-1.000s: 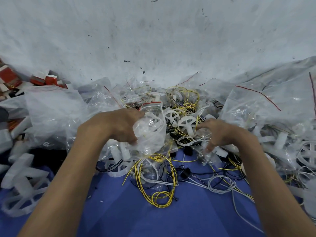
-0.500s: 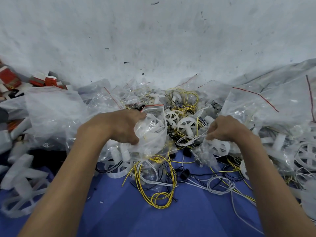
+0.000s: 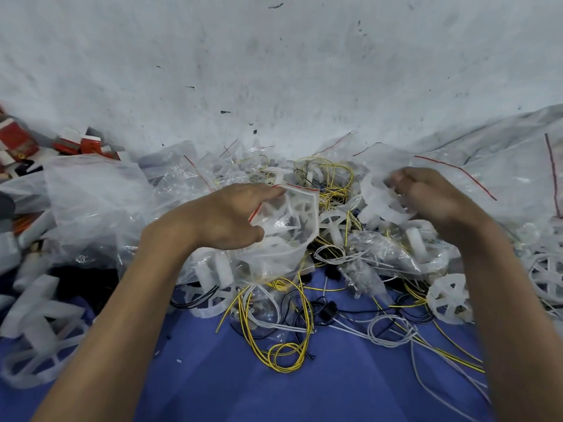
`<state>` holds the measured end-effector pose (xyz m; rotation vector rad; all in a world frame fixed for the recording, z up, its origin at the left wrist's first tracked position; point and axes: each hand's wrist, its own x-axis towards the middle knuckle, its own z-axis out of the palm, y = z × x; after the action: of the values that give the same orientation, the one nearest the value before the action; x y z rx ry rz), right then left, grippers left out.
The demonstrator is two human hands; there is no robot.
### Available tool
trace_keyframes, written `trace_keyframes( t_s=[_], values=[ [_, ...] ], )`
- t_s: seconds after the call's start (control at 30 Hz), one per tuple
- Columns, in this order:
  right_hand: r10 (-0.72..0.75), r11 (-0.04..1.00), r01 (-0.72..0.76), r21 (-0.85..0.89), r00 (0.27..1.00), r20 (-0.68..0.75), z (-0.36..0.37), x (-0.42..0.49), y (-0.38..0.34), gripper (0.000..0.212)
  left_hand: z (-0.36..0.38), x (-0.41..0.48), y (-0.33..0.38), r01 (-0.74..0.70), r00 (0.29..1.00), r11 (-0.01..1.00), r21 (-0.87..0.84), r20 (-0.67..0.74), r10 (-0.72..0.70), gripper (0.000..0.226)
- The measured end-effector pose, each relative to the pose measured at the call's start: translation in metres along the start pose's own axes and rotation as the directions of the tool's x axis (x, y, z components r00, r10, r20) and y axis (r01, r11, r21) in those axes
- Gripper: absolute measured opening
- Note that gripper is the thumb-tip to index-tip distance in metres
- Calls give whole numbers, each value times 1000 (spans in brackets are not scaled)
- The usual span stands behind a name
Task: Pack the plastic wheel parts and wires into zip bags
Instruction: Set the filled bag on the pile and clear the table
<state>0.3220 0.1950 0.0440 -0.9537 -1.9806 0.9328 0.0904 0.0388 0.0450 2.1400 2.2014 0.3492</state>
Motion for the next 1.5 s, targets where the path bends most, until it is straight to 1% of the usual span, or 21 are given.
trace_keyframes(
  t_s=[0.1,0.2,0.27,0.37,0.43,0.5,0.57,0.6,0.67,0.77,0.83,0.9,1.07,1.2,1.27,1.37,1.5],
  values=[
    [-14,976,-4,219,997,82,2,-5,-11,27,-8,-5,6,-53,994,997,-54,-95,48,71],
    [-101,917,21,398,979,180,4,-10,-21,27,-14,-9,13,-107,980,991,-81,-177,91,67],
    [-182,884,53,465,954,238,6,-15,-27,26,-15,-10,17,-125,976,988,-92,-188,106,65],
    [-285,820,60,569,905,316,15,-21,-37,19,-14,-11,20,-130,979,986,-103,-171,111,65],
    [-320,799,52,600,880,350,26,-21,-41,22,-14,-12,20,-127,981,985,-115,-164,107,66],
    [-318,824,59,563,872,372,38,-22,-44,16,-15,-14,22,-147,980,978,-147,-156,124,63],
    [-298,879,99,466,877,376,47,-23,-47,23,-18,-17,24,-203,973,952,-231,-156,170,62],
    [-299,910,145,389,878,373,51,-23,-49,24,-19,-18,24,-227,968,938,-263,-163,189,65],
    [-304,950,254,183,886,350,55,-22,-51,19,-21,-18,20,-243,966,922,-301,-167,200,68],
    [-310,932,354,-84,893,326,59,-23,-55,15,-20,-16,11,-205,978,933,-297,-107,181,74],
    [-316,898,389,-208,896,311,61,-24,-59,14,-19,-15,9,-182,983,946,-266,-79,167,72],
    [-309,873,392,-290,905,292,63,-24,-62,16,-21,-16,11,-179,983,952,-248,-92,161,71],
    [-270,868,353,-349,926,265,65,-22,-63,23,-24,-16,18,-162,981,951,-264,-146,127,62],
    [-297,787,362,-499,932,207,71,-22,-61,28,-23,-15,30,-135,970,956,-260,-232,74,59],
    [-319,753,391,-529,920,226,75,-22,-61,29,-22,-15,35,-127,966,957,-261,-251,59,60],
    [-352,725,447,-524,894,275,77,-23,-63,28,-24,-18,36,-113,958,960,-255,-285,37,62],
    [-370,697,502,-513,864,343,72,-25,-64,33,-30,-20,34,-90,923,951,-295,-384,-32,58]
  ],
)
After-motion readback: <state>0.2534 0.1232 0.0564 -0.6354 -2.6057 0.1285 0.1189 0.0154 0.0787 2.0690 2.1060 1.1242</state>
